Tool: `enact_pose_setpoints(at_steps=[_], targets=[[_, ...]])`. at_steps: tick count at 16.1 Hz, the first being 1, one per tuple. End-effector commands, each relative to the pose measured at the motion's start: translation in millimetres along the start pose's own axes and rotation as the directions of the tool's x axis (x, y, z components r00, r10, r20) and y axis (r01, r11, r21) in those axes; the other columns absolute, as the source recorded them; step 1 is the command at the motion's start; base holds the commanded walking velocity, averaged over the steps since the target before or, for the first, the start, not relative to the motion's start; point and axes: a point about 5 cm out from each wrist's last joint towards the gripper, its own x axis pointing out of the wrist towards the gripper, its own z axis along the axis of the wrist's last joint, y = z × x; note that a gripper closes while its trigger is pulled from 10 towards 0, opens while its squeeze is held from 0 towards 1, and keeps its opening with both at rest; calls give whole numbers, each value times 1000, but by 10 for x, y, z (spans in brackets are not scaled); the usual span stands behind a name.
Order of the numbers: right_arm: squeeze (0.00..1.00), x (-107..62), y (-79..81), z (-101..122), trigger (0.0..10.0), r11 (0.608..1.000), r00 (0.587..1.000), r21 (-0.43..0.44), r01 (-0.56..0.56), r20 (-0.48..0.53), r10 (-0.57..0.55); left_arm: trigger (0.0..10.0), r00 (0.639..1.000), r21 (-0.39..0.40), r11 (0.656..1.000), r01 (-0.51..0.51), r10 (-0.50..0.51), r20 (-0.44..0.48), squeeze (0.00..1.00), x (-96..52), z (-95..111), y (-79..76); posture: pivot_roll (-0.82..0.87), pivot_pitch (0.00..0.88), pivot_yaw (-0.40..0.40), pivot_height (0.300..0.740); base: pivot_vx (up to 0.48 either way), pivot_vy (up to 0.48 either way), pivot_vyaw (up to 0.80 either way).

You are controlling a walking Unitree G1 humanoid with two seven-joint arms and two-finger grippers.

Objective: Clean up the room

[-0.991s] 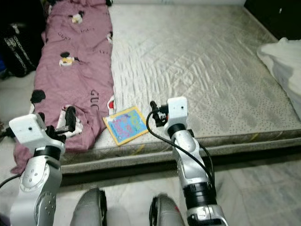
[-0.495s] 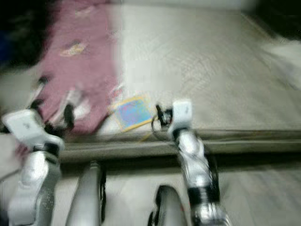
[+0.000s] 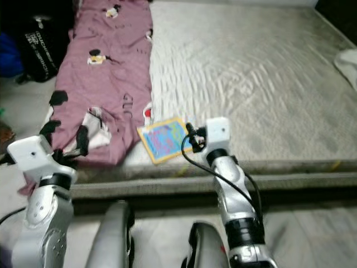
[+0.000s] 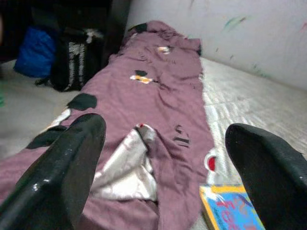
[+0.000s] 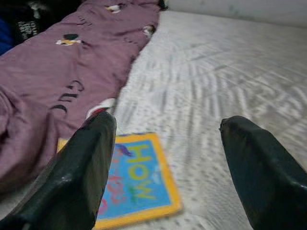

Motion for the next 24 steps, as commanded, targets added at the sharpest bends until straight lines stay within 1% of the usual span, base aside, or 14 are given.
enact_pose_setpoints(at_steps=[1,9,19,20,24], targets=[[0,47,74,67,10000,1000,999,-2,-24,24,24,10000,1000,-8,1000,-7,7,2,0,-3,3,4,136,145,-55,623,435,0,0],[0,58,72,62,10000,1000,1000,-1,-19,23,19,10000,1000,-7,1000,-5,5,0,0,10,-2,4,136,147,-52,623,337,0,0],[0,42,92,40,10000,1000,999,-5,-30,17,30,10000,999,1,1000,-22,22,-25,0,3,-33,28,139,158,-48,623,0,0,0],[0,42,93,38,10000,1000,999,-5,-31,16,31,10000,999,1,1000,-22,22,-26,0,4,-34,28,139,158,-48,618,0,0,0],[0,39,99,28,10000,999,999,-3,-38,12,38,10000,999,1,1000,-24,24,-30,0,3,-34,28,140,162,-47,572,0,0,0]])
